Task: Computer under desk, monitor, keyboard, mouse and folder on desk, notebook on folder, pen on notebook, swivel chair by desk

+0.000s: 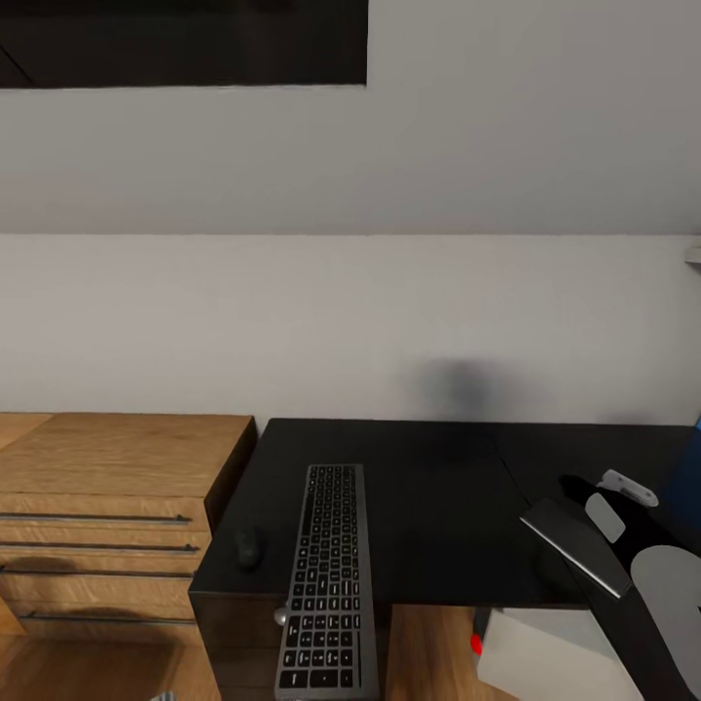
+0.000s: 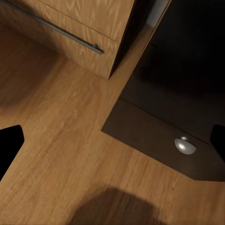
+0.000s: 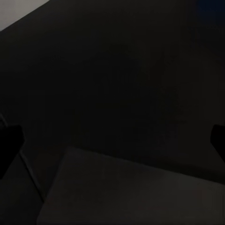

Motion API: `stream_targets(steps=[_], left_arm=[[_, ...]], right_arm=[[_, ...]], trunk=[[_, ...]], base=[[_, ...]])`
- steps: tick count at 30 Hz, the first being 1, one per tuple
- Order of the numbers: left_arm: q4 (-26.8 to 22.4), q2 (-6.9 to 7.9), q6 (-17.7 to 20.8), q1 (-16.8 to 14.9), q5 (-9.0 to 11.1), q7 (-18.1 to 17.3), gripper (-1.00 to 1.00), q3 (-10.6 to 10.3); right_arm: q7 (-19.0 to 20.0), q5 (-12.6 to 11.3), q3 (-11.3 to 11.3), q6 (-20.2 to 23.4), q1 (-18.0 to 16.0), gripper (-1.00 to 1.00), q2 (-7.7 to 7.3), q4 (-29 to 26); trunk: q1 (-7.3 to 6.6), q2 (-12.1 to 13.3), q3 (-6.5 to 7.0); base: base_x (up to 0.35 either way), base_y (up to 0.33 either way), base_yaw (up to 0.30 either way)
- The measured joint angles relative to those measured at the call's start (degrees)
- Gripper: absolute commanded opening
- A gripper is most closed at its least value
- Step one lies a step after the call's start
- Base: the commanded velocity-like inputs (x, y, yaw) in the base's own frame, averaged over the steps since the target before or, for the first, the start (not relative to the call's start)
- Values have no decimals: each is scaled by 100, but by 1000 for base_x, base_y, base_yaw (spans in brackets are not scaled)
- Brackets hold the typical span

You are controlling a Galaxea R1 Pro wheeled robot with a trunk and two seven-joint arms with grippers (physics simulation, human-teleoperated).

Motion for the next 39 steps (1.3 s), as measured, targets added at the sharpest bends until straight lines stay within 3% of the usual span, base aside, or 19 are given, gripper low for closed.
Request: stream_targets(steps=[11,29,35,39], left_arm=[[10,-1,-5,0,-2,2,100,1],[426,-11,-6,0,-30,-30,100,-32],[378,-11,-21,0,-57,-23,100,-32],[200,-11,-23,0,-59,1,100,-20]], right_arm=[[-3,-1,3,13,2,100,-61,6],[-34,6,4,11,1,100,-59,6],[-53,8,0,33,-1,100,-71,29],[-54,6,-5,266,-1,100,-169,40]], trunk=[[242,-441,-198],[242,-443,-198],[242,-443,-198],[286,-522,-233]], base=[[0,0,0],[35,0,0],[16,0,0],[1,0,0]])
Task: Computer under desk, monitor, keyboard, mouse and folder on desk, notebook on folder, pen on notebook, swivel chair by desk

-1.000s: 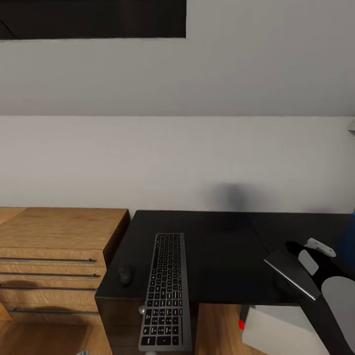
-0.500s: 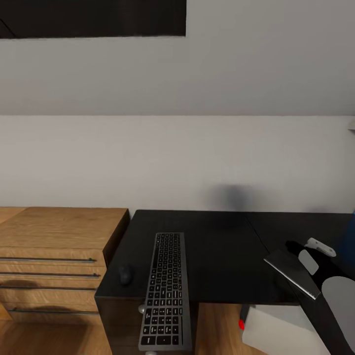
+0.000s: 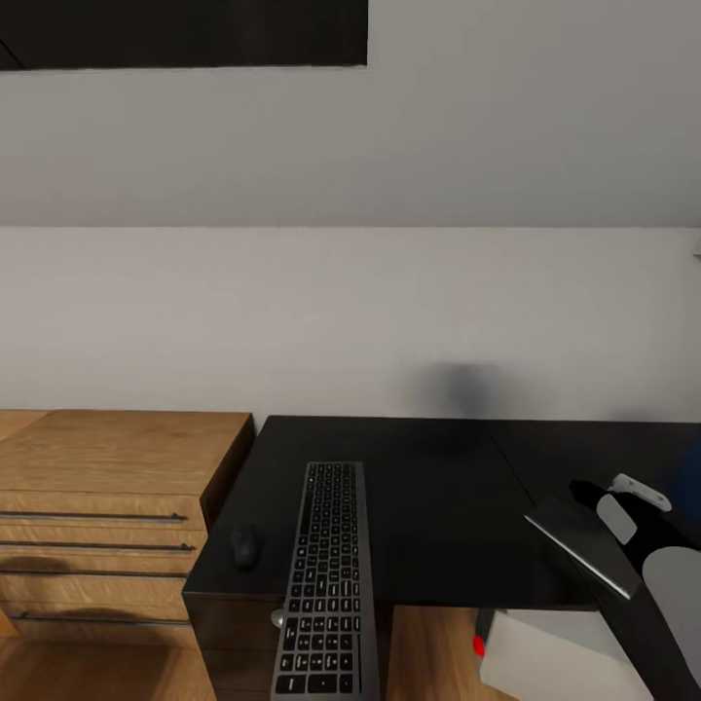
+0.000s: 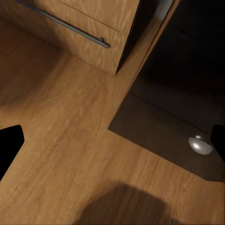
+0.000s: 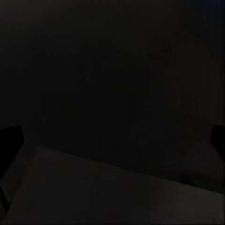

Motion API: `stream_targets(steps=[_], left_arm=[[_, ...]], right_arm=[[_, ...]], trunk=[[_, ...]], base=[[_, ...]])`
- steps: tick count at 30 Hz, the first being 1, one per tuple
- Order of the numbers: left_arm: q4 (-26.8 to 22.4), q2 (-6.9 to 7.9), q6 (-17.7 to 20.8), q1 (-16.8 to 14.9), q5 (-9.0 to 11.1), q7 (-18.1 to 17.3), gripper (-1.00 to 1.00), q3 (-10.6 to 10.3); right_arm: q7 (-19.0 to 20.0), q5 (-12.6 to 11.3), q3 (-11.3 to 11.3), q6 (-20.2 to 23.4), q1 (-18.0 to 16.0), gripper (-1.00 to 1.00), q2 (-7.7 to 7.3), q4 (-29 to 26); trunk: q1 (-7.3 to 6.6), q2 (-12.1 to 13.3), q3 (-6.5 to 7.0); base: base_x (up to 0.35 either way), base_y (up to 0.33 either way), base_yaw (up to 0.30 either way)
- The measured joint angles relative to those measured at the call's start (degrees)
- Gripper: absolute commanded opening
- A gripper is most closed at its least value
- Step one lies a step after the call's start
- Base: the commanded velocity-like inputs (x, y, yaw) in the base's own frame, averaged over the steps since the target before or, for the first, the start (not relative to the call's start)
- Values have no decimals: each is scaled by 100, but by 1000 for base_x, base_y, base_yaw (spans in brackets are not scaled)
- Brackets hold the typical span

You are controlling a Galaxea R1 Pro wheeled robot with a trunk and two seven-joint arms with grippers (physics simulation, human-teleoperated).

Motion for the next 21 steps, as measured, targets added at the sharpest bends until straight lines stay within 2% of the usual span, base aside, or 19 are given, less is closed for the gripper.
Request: stream_targets(steps=[21], left_arm=[[-38,-9,0,0,-8,34,100,-4]], right_arm=[[3,6,-1,47,-2,100,-44,1]], trunk=[[461,-842,-377]], base=[[0,0,0]])
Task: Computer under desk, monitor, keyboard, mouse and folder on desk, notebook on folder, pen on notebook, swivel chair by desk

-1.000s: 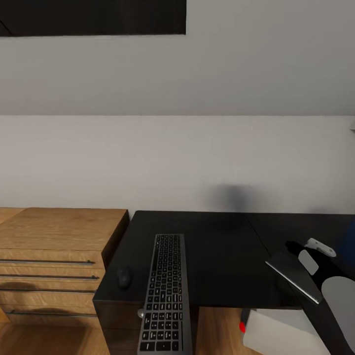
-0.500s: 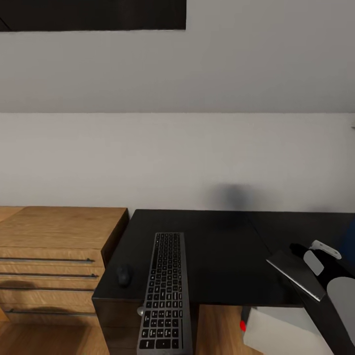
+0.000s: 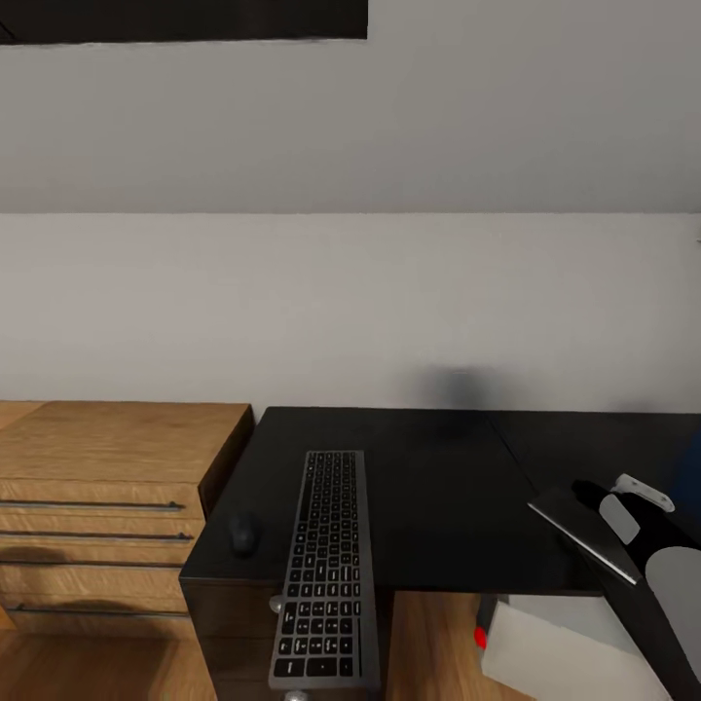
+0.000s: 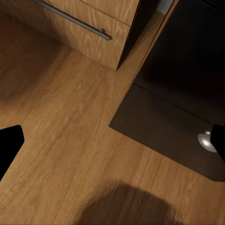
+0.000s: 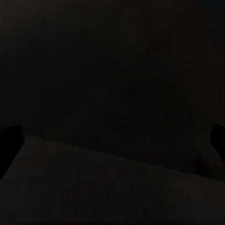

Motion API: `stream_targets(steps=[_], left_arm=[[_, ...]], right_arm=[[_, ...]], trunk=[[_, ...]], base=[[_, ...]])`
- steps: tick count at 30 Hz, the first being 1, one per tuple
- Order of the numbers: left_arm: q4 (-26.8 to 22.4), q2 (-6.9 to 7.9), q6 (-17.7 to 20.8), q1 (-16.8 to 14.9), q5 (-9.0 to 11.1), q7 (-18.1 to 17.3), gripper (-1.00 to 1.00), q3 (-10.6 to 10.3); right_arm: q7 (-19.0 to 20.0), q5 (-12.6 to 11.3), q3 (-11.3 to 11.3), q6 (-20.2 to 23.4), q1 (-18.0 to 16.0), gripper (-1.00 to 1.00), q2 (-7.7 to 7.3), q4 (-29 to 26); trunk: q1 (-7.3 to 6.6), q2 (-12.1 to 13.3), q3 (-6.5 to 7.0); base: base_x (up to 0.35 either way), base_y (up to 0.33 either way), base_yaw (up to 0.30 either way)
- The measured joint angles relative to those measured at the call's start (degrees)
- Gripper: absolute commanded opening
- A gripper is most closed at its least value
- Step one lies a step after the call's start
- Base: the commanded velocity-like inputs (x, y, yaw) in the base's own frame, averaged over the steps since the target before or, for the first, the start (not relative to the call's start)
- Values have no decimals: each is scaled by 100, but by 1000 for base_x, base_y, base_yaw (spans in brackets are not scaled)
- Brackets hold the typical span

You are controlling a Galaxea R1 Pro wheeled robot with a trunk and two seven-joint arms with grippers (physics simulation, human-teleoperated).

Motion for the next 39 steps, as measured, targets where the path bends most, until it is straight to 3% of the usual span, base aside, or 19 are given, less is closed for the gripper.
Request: stream_targets(steps=[8,13,17,39], left_arm=[[5,0,0,0,0,1,100,0],[9,0,0,0,3,-6,100,0],[13,0,0,0,5,-7,100,-5],[111,7,8,0,45,-62,100,-4]], right_arm=[[1,-8,0,1,0,100,0,0],[0,-5,1,9,2,100,3,-1],[-1,58,27,14,-3,100,2,-70],[40,36,26,-33,-4,100,2,-46]], trunk=[[176,-321,-144],[176,-322,-144],[263,-482,-214],[264,-483,-215]], base=[[0,0,0],[0,0,0],[0,0,0],[0,0,0]])
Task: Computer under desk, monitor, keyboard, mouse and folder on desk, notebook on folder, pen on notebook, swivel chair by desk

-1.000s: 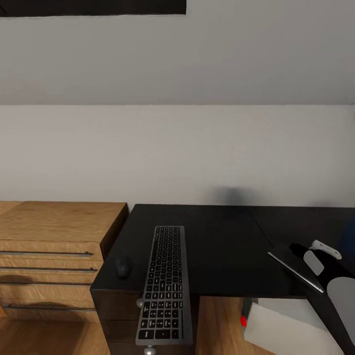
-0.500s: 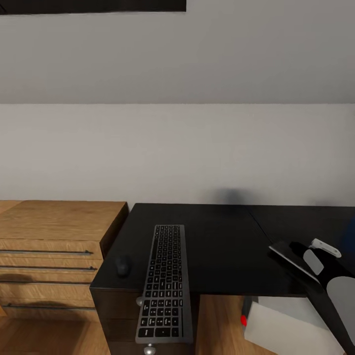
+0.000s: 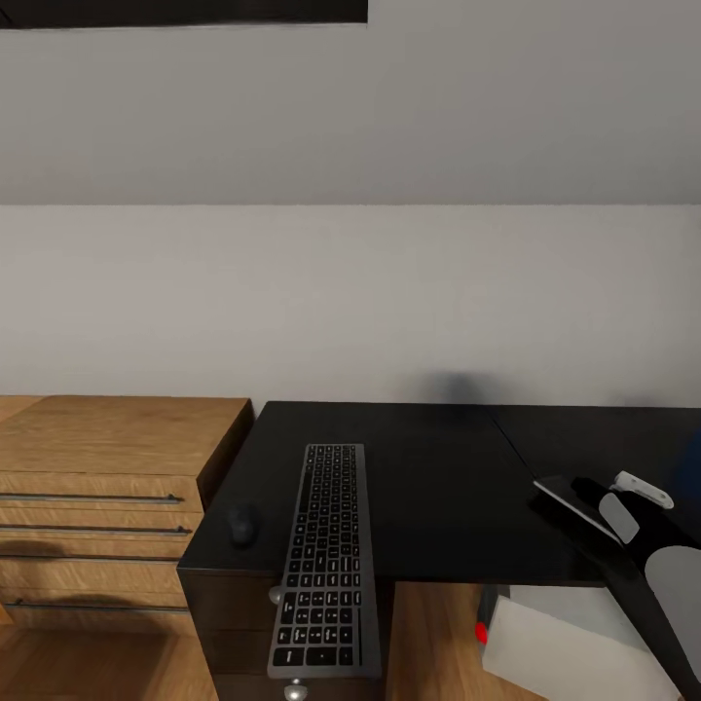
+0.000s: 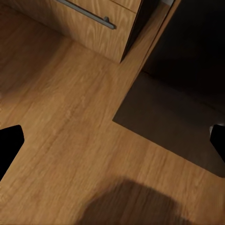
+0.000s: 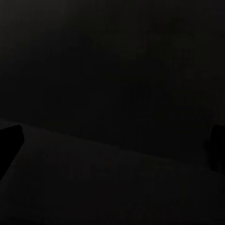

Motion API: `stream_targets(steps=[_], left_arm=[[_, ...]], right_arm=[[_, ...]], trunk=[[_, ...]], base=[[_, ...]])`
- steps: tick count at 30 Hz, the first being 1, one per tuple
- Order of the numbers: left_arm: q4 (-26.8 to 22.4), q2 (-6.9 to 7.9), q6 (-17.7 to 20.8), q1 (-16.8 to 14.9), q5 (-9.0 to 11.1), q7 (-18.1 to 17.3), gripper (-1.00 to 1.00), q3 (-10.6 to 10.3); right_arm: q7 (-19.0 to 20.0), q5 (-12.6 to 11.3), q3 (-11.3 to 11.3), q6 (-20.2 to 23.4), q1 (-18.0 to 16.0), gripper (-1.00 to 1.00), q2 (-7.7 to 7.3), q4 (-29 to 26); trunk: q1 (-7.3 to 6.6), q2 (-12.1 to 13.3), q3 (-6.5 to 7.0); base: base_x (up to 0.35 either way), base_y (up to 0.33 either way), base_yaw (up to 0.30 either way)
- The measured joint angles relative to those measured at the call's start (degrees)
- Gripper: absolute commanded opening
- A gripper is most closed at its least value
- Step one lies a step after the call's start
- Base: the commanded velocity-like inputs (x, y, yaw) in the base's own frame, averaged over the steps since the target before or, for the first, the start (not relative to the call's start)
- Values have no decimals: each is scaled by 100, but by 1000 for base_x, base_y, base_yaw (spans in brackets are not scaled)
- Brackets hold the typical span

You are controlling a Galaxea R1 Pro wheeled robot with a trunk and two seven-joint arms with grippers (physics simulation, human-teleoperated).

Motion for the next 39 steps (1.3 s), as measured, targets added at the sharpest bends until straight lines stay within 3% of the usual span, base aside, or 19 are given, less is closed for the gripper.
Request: stream_targets(steps=[39], left_arm=[[120,-7,0,-1,1,10,100,-14]], right_arm=[[14,-30,-6,-12,3,100,2,1]], trunk=[[1,0,0]], base=[[-14,0,0]])
